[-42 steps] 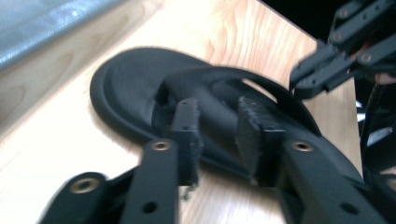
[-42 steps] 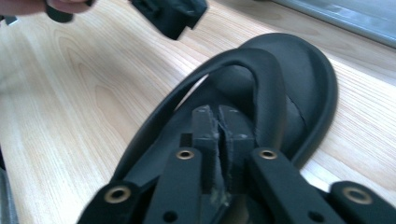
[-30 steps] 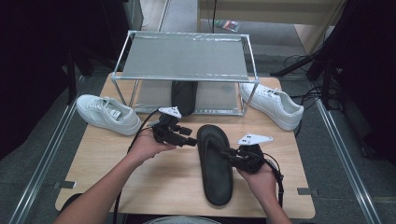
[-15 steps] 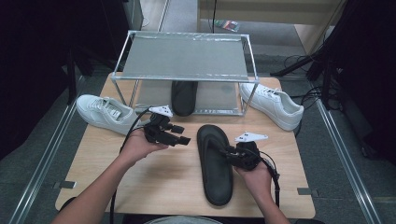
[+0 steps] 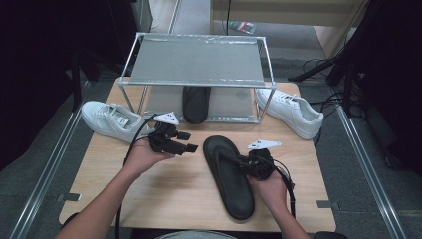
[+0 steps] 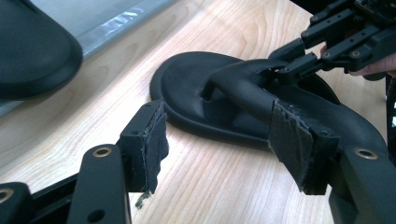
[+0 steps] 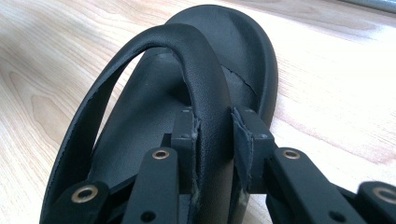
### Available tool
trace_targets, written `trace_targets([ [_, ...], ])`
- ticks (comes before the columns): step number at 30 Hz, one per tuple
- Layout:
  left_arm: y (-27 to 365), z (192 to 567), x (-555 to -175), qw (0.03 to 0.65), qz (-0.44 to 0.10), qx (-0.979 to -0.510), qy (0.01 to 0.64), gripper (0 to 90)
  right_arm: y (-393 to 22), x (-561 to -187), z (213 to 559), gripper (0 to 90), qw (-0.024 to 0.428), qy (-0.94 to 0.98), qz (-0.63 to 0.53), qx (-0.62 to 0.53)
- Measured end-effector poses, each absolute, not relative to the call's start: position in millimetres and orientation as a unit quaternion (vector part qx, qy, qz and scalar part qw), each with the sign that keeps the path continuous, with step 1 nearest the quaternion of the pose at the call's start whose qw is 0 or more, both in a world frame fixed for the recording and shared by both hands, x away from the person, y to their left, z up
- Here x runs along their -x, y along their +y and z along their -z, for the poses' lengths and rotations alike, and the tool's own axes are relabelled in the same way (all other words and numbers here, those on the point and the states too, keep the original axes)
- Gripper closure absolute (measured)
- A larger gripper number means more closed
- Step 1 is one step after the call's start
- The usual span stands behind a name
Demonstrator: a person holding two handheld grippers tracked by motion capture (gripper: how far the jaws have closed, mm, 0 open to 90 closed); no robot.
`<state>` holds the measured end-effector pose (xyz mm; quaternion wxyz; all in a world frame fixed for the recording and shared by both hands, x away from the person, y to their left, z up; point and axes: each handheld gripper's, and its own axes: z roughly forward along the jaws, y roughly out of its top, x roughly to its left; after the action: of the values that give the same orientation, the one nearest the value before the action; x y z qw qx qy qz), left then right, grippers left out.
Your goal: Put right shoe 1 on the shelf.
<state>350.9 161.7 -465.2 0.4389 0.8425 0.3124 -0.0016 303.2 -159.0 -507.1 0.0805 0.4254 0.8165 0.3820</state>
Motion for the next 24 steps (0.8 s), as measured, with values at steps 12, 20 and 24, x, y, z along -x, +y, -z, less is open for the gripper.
trace_targets([
  [12, 179.8, 460.2, -352.1, 0.456, -0.021, -0.825, 0.332, 38.7, -163.5, -310.4, 501.8, 74.3, 0.066, 0.806, -0.379, -0.45],
  [20, 187.5, 460.6, -348.1, 0.454, -0.02, -0.824, 0.339, 38.6, -163.7, -319.1, 493.4, 74.3, 0.068, 0.795, -0.389, -0.46],
  [24, 189.0, 461.7, -345.2, 0.45, -0.007, -0.825, 0.341, 38.5, -163.6, -327.2, 487.6, 74.3, 0.074, 0.79, -0.395, -0.464],
])
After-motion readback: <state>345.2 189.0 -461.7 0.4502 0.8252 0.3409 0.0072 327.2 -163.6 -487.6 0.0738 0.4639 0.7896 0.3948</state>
